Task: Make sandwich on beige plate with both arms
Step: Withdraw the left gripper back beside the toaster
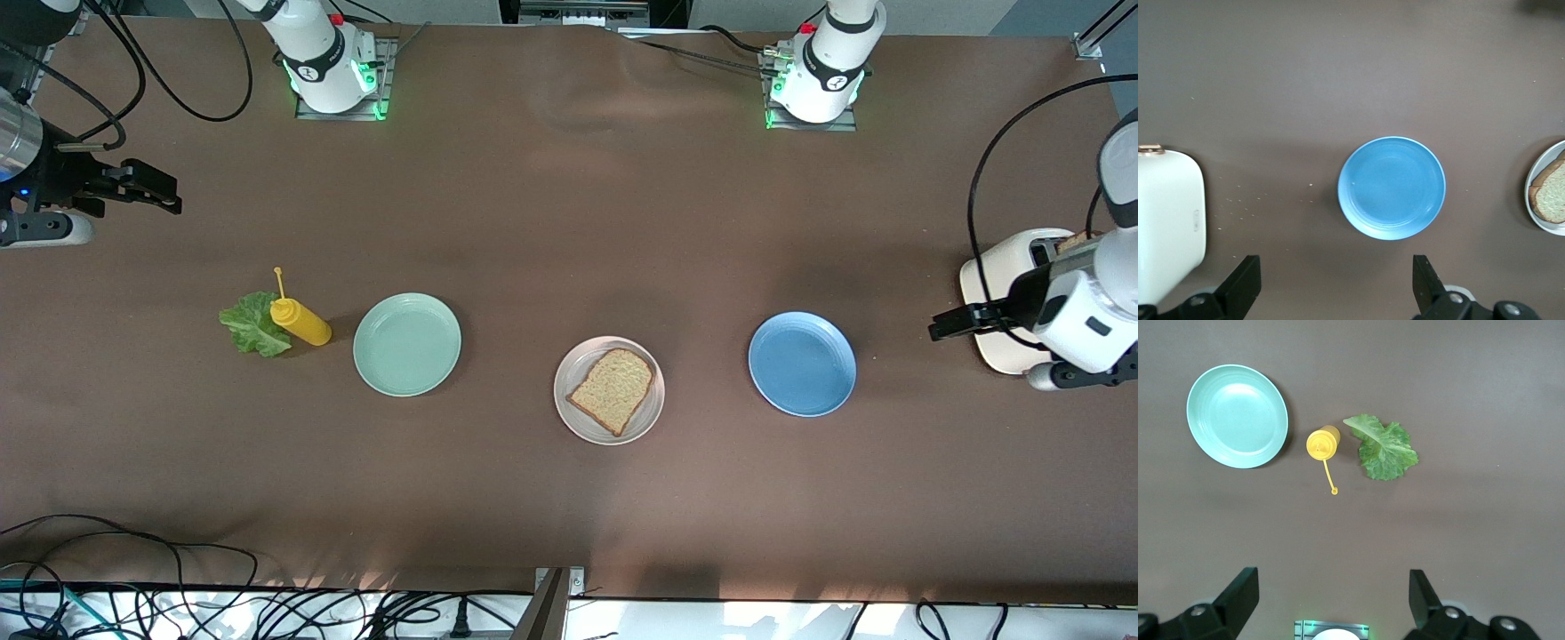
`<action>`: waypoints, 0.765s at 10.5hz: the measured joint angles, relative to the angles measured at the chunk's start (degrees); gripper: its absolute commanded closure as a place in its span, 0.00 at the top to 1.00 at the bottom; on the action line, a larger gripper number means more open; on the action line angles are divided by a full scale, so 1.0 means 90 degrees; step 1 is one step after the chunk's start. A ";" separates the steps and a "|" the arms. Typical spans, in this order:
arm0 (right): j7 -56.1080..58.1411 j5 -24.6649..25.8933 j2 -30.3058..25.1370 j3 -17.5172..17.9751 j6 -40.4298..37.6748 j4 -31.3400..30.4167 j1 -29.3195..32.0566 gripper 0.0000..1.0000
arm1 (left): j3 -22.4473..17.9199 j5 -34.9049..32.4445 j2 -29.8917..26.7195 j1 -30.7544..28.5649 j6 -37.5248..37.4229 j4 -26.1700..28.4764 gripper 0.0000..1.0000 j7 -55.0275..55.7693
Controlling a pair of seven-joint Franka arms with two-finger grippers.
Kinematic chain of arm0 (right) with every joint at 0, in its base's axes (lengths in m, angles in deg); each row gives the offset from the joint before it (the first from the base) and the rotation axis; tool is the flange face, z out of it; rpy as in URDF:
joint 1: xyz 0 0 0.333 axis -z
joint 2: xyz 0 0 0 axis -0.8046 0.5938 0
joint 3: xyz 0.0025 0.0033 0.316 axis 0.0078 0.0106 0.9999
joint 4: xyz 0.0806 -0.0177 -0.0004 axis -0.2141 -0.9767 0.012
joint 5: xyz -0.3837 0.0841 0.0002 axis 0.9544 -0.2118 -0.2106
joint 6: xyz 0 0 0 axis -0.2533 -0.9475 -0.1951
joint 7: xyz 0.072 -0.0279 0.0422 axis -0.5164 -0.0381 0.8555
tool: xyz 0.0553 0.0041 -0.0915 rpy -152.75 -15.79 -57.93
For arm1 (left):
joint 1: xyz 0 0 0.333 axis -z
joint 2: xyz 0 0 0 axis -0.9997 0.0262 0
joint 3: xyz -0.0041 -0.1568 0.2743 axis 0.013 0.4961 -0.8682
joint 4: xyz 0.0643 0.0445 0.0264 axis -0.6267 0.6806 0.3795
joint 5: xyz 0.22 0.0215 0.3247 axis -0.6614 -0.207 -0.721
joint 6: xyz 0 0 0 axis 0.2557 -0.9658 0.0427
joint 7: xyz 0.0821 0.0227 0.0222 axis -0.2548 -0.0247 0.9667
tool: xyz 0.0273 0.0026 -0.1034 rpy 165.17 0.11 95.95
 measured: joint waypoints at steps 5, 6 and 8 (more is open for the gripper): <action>0.0001 0.0000 0.0040 0.0002 -0.0001 0.0000 -0.0004 1.00 | 0.0030 0.0000 -0.0013 -0.0285 -0.0011 0.0089 0.97 -0.0666; 0.0004 0.0000 0.0059 0.0002 0.0000 0.0000 -0.0004 1.00 | 0.0030 0.0000 -0.0015 -0.0294 -0.0011 0.0100 0.98 -0.0756; 0.0004 -0.0001 0.0092 0.0007 0.0001 0.0000 -0.0010 1.00 | 0.0030 0.0000 -0.0018 -0.0321 -0.0011 0.0106 0.98 -0.0827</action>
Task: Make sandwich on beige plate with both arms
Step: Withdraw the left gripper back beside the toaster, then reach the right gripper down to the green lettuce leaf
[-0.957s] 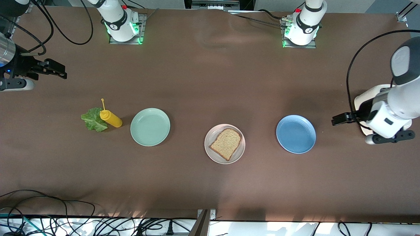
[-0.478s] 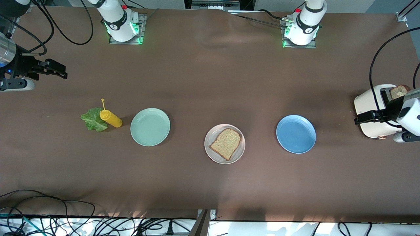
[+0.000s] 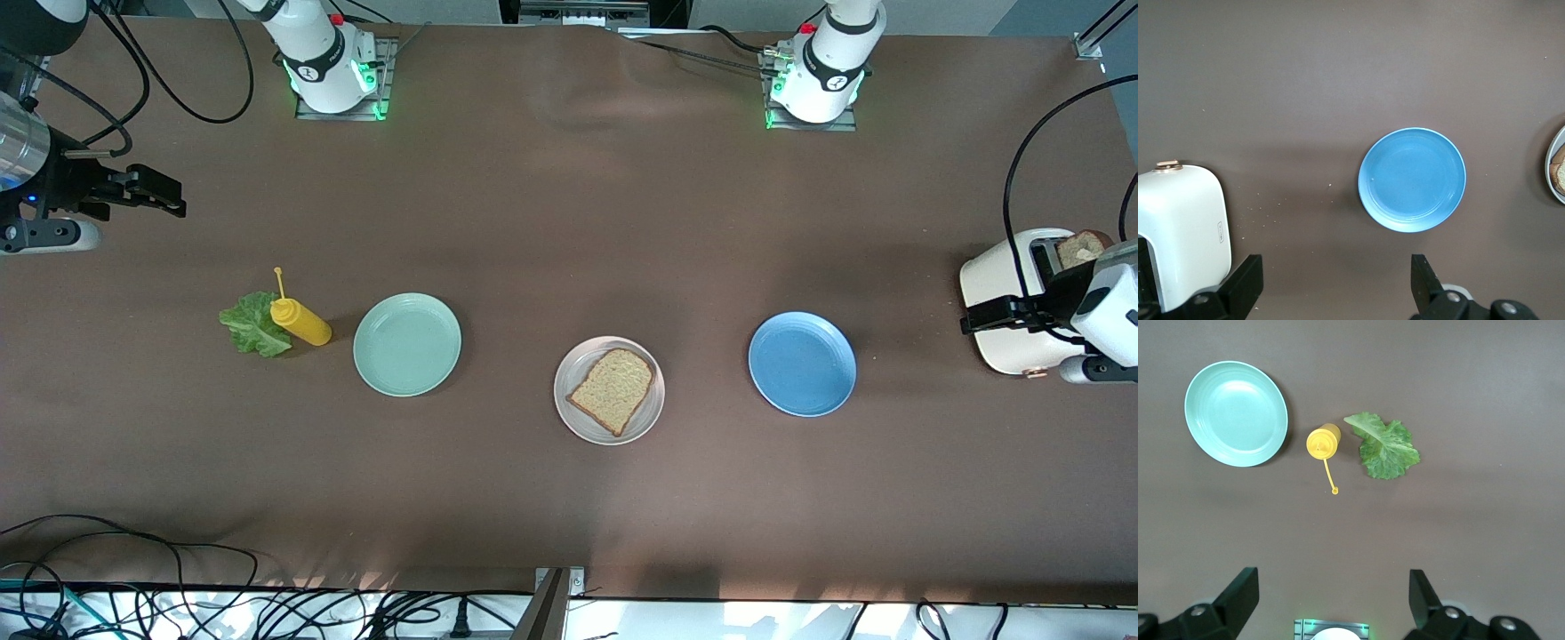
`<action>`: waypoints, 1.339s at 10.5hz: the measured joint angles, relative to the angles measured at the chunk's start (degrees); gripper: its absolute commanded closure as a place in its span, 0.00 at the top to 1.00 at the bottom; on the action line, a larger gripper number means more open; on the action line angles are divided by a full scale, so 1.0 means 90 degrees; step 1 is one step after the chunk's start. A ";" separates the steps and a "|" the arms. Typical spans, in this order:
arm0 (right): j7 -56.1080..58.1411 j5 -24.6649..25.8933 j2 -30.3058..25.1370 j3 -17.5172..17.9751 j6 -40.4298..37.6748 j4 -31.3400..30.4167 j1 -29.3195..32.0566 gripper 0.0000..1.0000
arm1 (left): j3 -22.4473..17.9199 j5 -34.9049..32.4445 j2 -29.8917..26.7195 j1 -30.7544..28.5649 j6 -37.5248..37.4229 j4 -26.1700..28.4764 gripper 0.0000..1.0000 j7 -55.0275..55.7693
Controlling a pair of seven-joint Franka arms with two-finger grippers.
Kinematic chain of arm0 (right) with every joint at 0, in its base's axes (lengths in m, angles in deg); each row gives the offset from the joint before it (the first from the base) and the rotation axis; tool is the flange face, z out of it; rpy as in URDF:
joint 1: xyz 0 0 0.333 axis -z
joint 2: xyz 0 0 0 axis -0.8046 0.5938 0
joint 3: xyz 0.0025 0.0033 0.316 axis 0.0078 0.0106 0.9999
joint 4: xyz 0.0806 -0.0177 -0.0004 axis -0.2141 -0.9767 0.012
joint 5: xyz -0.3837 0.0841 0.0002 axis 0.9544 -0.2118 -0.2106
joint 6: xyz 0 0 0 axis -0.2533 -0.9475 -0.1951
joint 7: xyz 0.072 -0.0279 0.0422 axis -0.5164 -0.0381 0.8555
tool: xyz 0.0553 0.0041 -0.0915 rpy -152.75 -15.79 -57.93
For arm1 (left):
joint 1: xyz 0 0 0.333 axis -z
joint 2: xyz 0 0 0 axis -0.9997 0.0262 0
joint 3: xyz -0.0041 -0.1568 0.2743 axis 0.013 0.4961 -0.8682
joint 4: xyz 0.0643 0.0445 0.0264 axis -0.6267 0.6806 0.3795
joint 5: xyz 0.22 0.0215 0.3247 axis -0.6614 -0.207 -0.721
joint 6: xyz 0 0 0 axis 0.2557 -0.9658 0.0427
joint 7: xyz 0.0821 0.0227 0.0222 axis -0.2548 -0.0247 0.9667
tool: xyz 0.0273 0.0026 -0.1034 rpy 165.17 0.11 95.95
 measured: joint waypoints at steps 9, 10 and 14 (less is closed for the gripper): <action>-0.0002 -0.0001 0.0163 0.0050 0.0085 0.0000 -0.0018 1.00 | 0.0036 0.0000 0.0000 0.0004 0.0000 0.0014 1.00 -0.0048; -0.0001 -0.0001 0.0163 0.0050 0.0100 0.0000 -0.0016 1.00 | 0.0036 0.0000 0.0000 0.0004 0.0000 0.0014 1.00 -0.0048; 0.0000 -0.0001 0.0171 0.0043 0.0130 0.0000 -0.0008 1.00 | 0.0036 0.0000 0.0000 0.0004 0.0000 0.0014 1.00 -0.0048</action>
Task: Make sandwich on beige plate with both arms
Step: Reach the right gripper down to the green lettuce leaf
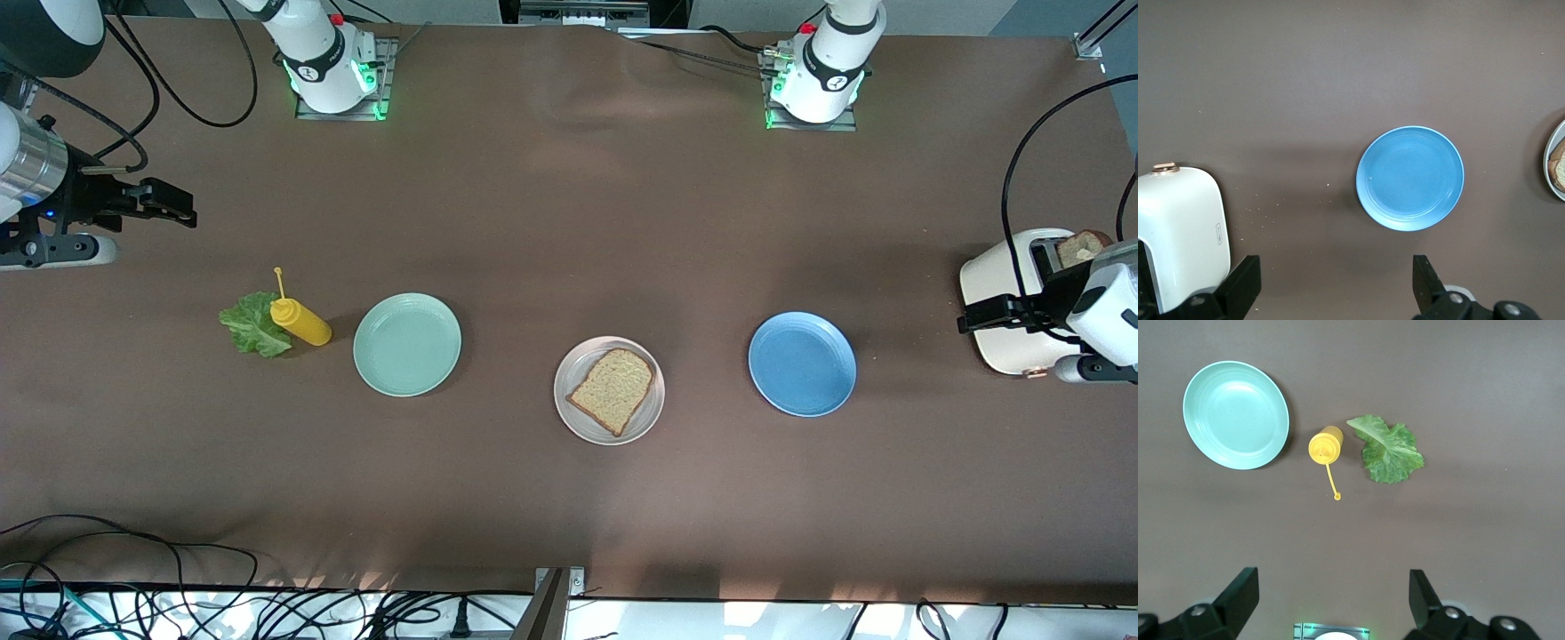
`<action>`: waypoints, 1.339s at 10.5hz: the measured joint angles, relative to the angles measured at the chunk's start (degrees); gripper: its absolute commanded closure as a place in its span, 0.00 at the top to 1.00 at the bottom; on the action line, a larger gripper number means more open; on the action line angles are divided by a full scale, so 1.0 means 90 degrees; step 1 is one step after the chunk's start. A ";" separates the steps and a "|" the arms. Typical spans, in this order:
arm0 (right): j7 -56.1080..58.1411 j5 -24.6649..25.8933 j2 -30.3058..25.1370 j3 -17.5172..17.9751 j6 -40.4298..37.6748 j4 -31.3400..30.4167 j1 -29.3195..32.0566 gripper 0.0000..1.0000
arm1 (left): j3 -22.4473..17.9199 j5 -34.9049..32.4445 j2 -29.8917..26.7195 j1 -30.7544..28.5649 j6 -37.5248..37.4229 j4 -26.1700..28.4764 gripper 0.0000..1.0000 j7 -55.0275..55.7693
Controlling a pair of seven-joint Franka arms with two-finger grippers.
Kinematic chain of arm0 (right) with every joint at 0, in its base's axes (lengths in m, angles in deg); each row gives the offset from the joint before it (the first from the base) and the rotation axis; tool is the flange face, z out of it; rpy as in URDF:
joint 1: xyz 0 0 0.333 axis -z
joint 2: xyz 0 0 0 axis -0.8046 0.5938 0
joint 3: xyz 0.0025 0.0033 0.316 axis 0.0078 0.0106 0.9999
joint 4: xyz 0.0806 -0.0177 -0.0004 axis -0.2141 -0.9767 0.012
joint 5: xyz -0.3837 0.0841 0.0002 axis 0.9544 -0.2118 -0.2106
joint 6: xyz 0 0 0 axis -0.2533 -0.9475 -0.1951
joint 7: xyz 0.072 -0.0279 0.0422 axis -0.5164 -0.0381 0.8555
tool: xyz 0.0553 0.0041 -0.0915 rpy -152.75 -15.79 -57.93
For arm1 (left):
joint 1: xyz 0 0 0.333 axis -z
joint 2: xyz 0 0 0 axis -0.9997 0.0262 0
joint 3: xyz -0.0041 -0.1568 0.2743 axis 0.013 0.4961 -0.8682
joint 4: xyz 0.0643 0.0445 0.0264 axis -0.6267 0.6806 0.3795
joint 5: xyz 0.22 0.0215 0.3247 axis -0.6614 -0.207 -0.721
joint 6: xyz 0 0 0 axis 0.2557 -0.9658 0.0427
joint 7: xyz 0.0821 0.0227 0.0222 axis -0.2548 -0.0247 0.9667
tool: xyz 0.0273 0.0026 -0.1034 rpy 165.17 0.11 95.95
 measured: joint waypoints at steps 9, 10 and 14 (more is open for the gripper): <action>0.2179 -0.0003 0.0074 -0.0100 0.0675 -0.0532 0.0287 1.00 | 0.0012 0.0000 0.0000 0.0009 0.0000 0.0000 1.00 0.0000; 0.2569 -0.0003 0.0079 -0.0100 0.0810 -0.0636 0.0316 1.00 | 0.0012 0.0000 0.0000 0.0009 0.0000 0.0000 1.00 0.0000; 0.3449 -0.0004 0.0129 -0.0102 0.1146 -0.0962 0.0401 1.00 | 0.0013 0.0000 0.0000 0.0010 0.0000 0.0005 1.00 0.0000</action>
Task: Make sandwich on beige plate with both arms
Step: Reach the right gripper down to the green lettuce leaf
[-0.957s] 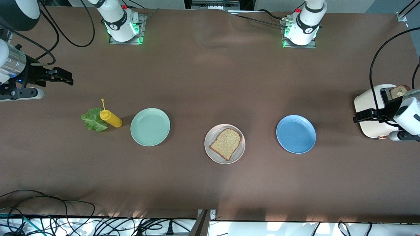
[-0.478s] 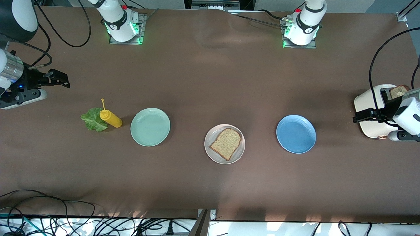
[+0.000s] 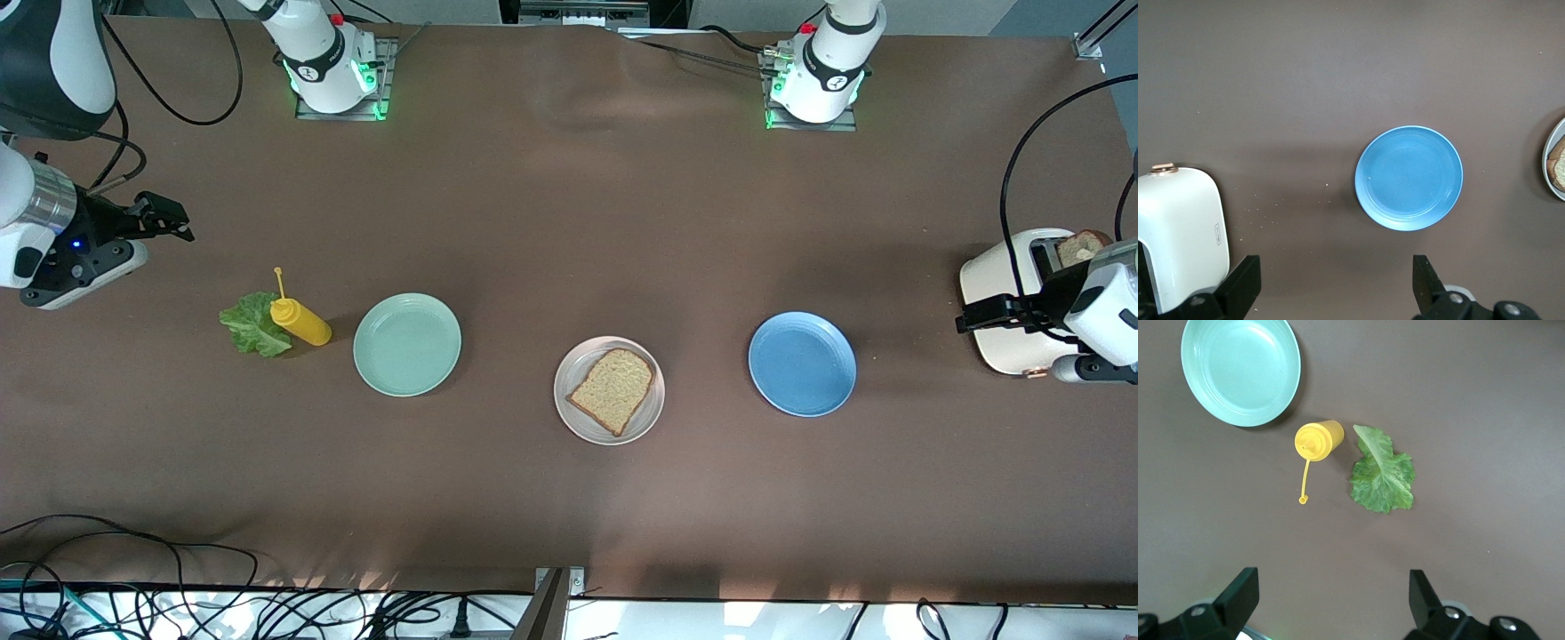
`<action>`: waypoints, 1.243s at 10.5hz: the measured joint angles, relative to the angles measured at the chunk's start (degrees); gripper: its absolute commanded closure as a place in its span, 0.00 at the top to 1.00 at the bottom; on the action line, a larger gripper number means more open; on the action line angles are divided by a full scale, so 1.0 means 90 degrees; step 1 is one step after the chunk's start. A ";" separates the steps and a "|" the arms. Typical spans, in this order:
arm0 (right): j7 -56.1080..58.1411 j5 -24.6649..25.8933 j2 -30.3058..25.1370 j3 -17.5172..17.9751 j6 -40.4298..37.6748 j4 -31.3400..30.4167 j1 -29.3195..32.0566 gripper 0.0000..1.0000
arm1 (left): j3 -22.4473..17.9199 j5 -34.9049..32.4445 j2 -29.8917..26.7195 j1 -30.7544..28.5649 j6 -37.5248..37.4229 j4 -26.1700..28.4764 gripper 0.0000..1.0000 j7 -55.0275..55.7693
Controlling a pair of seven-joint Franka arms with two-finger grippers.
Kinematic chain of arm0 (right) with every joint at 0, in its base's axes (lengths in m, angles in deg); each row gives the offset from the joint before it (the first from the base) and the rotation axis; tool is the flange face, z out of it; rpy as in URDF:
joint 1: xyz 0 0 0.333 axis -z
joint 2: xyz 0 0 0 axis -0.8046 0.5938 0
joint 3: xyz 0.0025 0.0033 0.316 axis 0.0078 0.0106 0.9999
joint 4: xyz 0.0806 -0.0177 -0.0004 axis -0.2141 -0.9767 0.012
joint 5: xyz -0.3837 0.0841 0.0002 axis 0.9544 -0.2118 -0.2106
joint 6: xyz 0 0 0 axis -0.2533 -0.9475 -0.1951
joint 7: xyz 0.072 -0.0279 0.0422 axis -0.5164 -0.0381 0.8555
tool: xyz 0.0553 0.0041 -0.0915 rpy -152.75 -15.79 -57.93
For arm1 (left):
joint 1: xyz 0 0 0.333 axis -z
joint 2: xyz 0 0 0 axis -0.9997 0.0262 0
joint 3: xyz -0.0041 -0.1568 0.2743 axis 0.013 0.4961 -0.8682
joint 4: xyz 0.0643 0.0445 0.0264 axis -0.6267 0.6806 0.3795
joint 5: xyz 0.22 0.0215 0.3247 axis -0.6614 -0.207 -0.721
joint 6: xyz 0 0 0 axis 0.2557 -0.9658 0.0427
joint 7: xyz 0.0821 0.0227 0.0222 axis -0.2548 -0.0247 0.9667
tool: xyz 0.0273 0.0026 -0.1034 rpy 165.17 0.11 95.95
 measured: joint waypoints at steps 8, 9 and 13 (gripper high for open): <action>0.0052 -0.0001 0.0845 -0.0007 0.1957 -0.0878 0.0375 1.00 | 0.0000 0.0000 0.0001 0.0005 0.0000 0.0025 1.00 0.0000; 0.0052 -0.0001 0.0987 -0.0007 0.2315 -0.1017 0.0396 1.00 | 0.0000 0.0000 0.0002 0.0011 0.0000 0.0030 1.00 0.0000; 0.0464 -0.0058 0.1837 -0.0008 0.3804 -0.1535 0.0575 1.00 | 0.0001 0.0000 0.0005 0.0019 0.0000 0.0046 1.00 0.0000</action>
